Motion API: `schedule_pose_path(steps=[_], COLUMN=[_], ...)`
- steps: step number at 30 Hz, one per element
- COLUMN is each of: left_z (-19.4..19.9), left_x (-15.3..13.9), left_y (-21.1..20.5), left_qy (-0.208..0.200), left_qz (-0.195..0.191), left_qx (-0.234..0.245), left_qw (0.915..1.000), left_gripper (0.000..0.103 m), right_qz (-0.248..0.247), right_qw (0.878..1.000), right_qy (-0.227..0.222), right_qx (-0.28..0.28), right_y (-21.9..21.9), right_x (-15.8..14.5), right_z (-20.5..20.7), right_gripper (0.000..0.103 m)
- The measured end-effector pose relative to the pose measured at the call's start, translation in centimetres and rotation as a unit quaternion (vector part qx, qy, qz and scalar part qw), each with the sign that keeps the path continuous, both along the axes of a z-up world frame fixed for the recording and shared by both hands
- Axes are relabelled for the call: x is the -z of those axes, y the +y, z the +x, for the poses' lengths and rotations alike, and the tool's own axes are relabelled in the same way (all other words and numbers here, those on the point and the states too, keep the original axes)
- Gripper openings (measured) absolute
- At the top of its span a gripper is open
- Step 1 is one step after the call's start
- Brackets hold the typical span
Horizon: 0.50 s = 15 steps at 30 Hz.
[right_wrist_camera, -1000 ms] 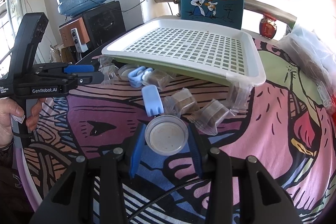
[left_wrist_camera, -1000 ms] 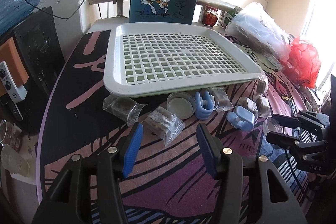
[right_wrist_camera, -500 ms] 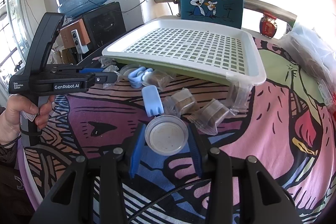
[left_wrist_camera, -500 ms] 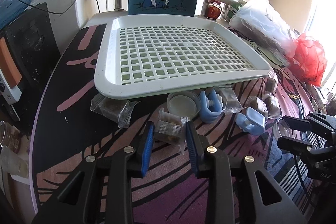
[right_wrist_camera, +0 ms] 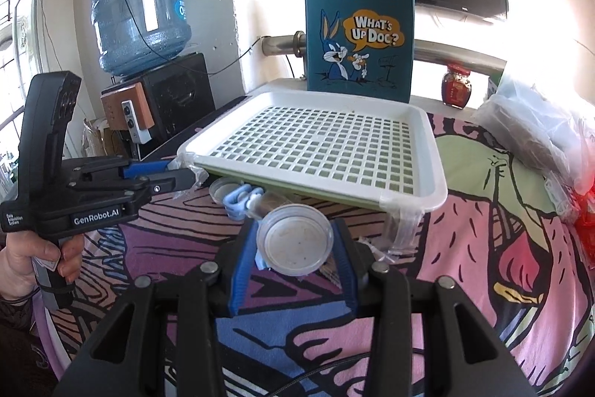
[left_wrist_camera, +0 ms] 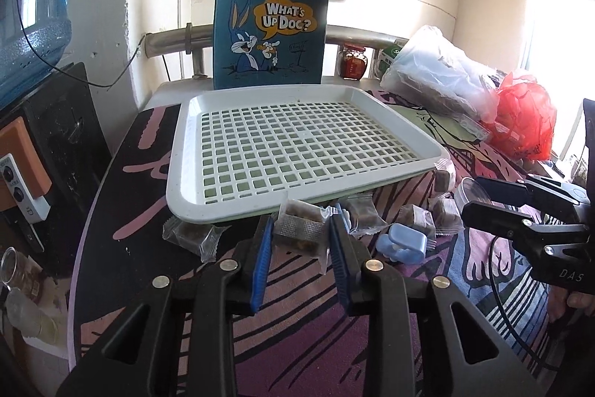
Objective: Organize objects
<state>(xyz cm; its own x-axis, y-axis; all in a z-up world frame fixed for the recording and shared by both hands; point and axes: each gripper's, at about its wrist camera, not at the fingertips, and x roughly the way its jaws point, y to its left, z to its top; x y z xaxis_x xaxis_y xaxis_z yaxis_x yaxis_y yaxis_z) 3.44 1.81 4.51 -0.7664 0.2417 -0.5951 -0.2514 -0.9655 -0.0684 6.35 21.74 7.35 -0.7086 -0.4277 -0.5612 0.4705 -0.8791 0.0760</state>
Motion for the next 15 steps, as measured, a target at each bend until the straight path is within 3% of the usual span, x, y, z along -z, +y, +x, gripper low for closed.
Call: schedule_pose_path(steps=[15], left_z=[0.77], left_x=[-0.24], left_y=[0.03], left_qy=[0.029], left_qz=[0.003], left_qx=[0.006], left_qw=[0.9996], left_gripper=[0.028], right_qz=[-0.004], right_qw=[1.000], right_qy=[0.017], right_qx=[0.013], right_y=[-0.10], right_x=[0.40], right_z=[-0.22], right_gripper=[0.040])
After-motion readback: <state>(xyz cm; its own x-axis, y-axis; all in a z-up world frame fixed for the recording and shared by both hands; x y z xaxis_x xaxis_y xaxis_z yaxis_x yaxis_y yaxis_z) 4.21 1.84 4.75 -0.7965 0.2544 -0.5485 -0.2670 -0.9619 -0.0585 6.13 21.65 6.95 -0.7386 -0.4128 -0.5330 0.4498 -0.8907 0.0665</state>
